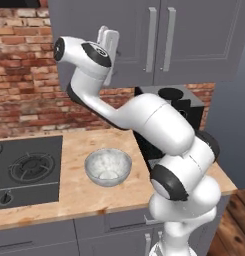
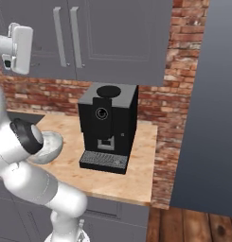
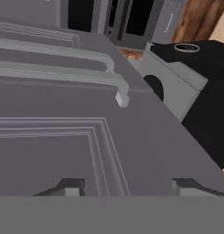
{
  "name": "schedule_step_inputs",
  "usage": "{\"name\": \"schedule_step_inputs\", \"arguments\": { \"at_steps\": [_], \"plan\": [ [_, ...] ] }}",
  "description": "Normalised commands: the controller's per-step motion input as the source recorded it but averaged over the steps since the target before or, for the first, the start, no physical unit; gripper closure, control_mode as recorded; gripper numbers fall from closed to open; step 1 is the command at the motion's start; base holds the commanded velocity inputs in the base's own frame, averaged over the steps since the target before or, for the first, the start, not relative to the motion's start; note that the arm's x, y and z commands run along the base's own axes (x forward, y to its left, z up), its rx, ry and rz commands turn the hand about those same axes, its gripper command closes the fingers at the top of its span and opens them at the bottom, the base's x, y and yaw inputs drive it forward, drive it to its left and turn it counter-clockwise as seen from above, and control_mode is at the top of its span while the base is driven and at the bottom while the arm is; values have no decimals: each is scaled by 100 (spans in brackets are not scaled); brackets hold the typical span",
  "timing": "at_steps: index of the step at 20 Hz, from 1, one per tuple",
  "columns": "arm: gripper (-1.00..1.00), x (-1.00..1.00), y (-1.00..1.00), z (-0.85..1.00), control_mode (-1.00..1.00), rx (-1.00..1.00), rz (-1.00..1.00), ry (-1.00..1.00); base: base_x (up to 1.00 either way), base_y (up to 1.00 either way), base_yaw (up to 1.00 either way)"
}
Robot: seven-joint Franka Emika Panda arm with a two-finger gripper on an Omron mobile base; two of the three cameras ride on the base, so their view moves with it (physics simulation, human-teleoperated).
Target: Open the cabinet and move the ladle to the pot. Then close the cabinet.
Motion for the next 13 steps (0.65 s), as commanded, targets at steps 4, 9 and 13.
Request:
{"name": "schedule_step_inputs", "arguments": {
  "at_steps": [4,9,13],
  "plan": [
    [-100,72,-59,0,-100,7,7,0,0,0,0],
    [-100,33,-49,0,-100,3,10,-1,0,0,0],
    [-100,-3,-24,-1,-100,0,12,-11,0,0,0]
  ]
}}
